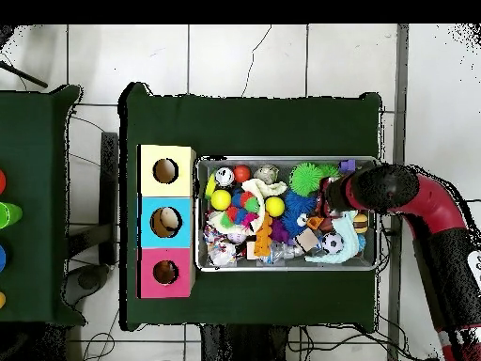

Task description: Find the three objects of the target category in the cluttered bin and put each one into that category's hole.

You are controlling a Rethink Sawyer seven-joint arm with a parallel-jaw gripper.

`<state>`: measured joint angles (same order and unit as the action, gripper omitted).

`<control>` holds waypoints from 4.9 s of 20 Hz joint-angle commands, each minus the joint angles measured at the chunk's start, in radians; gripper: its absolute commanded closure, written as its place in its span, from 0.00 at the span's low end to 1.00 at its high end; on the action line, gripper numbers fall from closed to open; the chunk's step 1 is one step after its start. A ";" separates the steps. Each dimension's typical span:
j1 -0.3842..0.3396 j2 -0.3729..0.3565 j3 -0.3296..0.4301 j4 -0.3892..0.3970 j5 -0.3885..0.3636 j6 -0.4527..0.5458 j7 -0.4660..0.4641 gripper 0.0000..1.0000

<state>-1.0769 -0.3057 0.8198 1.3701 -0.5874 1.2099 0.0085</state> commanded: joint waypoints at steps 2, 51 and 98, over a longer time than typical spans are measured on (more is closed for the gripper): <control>-0.009 0.033 -0.054 -0.065 -0.076 -0.060 -0.091 0.00; -0.174 0.198 -0.084 -0.176 -0.220 0.031 -0.363 0.00; 0.297 -0.463 -0.171 0.510 0.202 -0.157 0.318 1.00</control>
<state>-0.7843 -0.7888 0.7527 1.7741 -0.4250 1.1323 -0.0391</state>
